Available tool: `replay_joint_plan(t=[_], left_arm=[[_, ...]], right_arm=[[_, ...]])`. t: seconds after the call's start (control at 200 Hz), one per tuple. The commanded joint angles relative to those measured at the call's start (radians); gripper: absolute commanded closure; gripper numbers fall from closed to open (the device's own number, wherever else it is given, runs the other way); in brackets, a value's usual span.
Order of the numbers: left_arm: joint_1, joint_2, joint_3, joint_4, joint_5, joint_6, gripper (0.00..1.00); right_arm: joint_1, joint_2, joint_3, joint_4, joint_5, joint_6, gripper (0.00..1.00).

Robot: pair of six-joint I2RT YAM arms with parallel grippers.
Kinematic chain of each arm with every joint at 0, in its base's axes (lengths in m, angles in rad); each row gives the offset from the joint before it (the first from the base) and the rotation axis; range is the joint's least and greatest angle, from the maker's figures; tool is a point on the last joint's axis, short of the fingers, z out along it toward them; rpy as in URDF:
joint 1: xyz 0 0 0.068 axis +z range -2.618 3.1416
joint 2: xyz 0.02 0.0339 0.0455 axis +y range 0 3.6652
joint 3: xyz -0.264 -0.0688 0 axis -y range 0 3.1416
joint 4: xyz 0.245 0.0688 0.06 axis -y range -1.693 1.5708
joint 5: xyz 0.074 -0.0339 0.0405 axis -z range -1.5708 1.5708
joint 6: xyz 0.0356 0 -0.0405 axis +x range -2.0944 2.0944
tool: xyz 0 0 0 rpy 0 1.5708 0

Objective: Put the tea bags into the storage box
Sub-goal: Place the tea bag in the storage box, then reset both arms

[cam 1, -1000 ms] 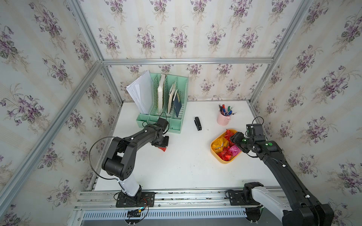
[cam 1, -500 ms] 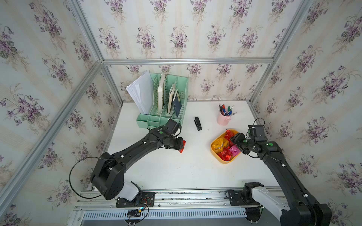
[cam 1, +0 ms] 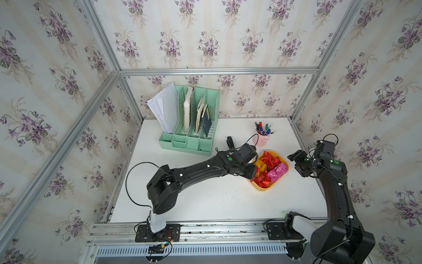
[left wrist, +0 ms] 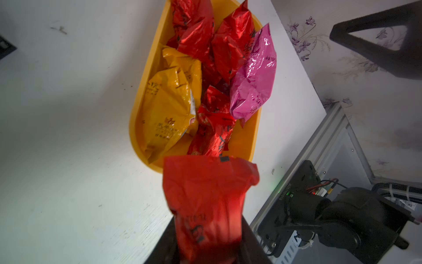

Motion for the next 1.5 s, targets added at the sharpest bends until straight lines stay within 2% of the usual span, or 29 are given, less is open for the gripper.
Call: replay_joint_plan(t=[0.0, 0.305, 0.425, 0.535, 0.55, 0.615, 0.844, 1.014, 1.169, 1.334, 1.494], left_arm=[[-0.006, 0.087, 0.1, 0.005, -0.002, 0.021, 0.65], [-0.023, 0.334, 0.402, -0.048, 0.046, 0.042, 0.64], [-0.023, 0.371, 0.447, -0.084, 0.019, 0.045, 0.62], [-0.024, 0.362, 0.446, -0.104, -0.025, 0.056, 0.46], [-0.023, 0.359, 0.446, -0.108, -0.03, 0.058, 0.4], [-0.023, 0.343, 0.445, -0.126, -0.058, 0.065, 0.27], [-0.022, 0.166, 0.362, -0.166, -0.17, 0.137, 0.13], [0.003, -0.065, 0.17, -0.182, -0.291, 0.228, 0.1], [0.111, -0.297, -0.102, -0.178, -0.356, 0.278, 0.09], [0.346, -0.578, -0.44, -0.129, -0.389, 0.369, 0.09], [0.647, -0.844, -0.819, 0.114, -0.396, 0.542, 0.08]], right_arm=[[-0.004, -0.025, 0.011, -0.033, -0.003, -0.026, 0.31], [-0.004, -0.101, -0.05, -0.052, 0.042, -0.048, 0.31], [-0.004, -0.107, -0.038, -0.051, 0.047, -0.049, 0.31], [-0.004, -0.107, -0.026, -0.044, 0.067, -0.069, 0.31], [-0.004, -0.108, -0.025, -0.041, 0.071, -0.073, 0.31], [-0.005, -0.11, -0.021, -0.025, 0.08, -0.088, 0.31], [-0.005, -0.121, -0.088, 0.125, 0.082, -0.153, 0.33], [-0.004, -0.184, -0.284, 0.405, 0.113, -0.203, 0.37], [-0.004, -0.226, -0.452, 0.714, 0.099, -0.157, 0.37], [-0.003, -0.258, -0.561, 0.915, 0.172, -0.244, 0.36], [0.021, -0.264, -0.681, 1.126, 0.241, -0.242, 0.36]])
